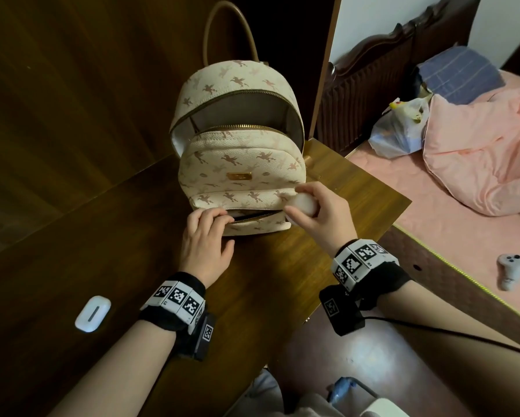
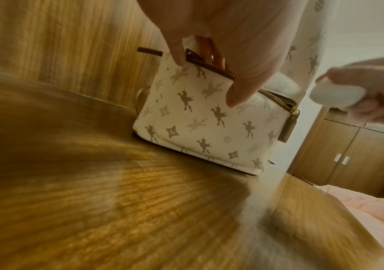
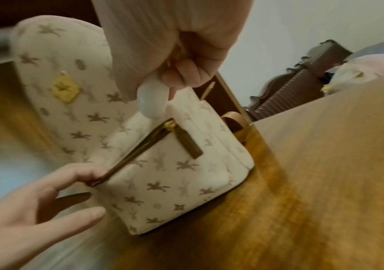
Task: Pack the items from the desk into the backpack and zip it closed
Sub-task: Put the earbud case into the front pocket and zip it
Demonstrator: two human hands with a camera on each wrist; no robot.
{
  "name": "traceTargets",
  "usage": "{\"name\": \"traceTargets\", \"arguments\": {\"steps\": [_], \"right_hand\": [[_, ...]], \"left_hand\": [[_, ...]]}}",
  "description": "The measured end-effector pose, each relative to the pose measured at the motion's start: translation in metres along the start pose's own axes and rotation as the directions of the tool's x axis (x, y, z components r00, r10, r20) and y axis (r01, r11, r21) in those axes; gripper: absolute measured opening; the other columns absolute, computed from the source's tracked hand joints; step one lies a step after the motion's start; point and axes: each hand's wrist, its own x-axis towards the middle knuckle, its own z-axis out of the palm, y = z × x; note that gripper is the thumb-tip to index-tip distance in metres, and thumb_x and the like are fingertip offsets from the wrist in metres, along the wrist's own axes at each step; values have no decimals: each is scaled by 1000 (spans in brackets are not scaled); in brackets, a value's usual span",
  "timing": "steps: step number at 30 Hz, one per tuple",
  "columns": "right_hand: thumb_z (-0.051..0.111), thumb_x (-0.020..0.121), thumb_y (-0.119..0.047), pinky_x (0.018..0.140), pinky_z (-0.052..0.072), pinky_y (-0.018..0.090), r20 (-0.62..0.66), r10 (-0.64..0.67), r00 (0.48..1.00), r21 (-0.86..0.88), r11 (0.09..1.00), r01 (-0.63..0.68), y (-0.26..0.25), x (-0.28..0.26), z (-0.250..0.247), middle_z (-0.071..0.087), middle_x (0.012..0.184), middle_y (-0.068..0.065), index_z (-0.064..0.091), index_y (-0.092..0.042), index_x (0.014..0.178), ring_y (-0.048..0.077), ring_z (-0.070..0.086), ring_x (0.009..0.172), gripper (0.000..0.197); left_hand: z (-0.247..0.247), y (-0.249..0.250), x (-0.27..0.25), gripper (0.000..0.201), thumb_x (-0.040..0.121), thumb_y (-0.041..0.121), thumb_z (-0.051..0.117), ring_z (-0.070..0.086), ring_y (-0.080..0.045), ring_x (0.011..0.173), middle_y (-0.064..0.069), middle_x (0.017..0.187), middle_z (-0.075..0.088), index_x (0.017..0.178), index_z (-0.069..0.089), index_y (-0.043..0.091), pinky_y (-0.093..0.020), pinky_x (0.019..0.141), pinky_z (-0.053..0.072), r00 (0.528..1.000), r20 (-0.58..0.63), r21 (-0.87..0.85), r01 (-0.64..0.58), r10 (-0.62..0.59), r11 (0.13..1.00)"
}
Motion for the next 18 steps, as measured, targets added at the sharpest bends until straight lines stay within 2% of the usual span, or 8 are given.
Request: {"name": "traceTargets", "arguments": {"steps": [4,7,9,11,12,16,18], "right_hand": [[63,88,-29,85,46,18,32,-154,988,-19,988,154,-20,6,19,60,116,2,55,-11,118,10,55,102,37],[59,91,-23,73,43,9,88,-227,970,-19,973,229,-27,5,35,57,115,4,52,-9,120,4,50,88,33],[57,92,-18,71,45,15,110,-245,963,1,969,247,-29,4,44,55,115,6,51,-8,120,7,51,83,31],[55,92,-15,73,50,28,121,-231,965,9,973,231,-29,5,51,54,116,6,50,-8,121,14,55,83,30],[55,91,-14,73,51,32,123,-220,968,10,975,220,-30,6,55,54,116,6,50,-8,120,15,56,84,30],[60,88,-13,73,51,34,117,-231,966,-24,972,236,-29,6,66,58,112,7,53,-7,115,20,58,92,29],[64,85,-15,68,49,31,107,-232,967,-76,968,240,-28,5,68,62,105,6,55,-8,111,21,59,87,28]], "left_hand": [[-10,-2,0,39,76,24,69,41,-19,109,2,110,54,115,62,23,-41,86,46,1000,-3,71,-14,14,997],[-18,-9,3,31,76,23,70,48,-22,99,1,102,56,107,67,23,-41,78,45,996,-87,115,38,-28,993],[-22,-13,4,25,77,22,69,50,-23,93,1,97,57,101,70,23,-40,74,43,991,-134,147,38,-18,988],[-23,-17,5,22,77,22,69,51,-23,92,1,95,57,99,70,23,-40,75,42,991,-136,173,11,13,985],[-23,-18,5,21,77,21,70,51,-23,93,1,94,56,98,70,23,-40,76,42,991,-129,177,-3,26,984],[-20,-21,10,15,76,21,71,50,-24,90,0,90,53,91,68,22,-39,75,43,991,-125,176,-27,49,984],[-19,-21,13,10,77,21,71,50,-26,88,-2,88,52,86,67,20,-40,74,44,990,-132,165,-32,55,986]]}}
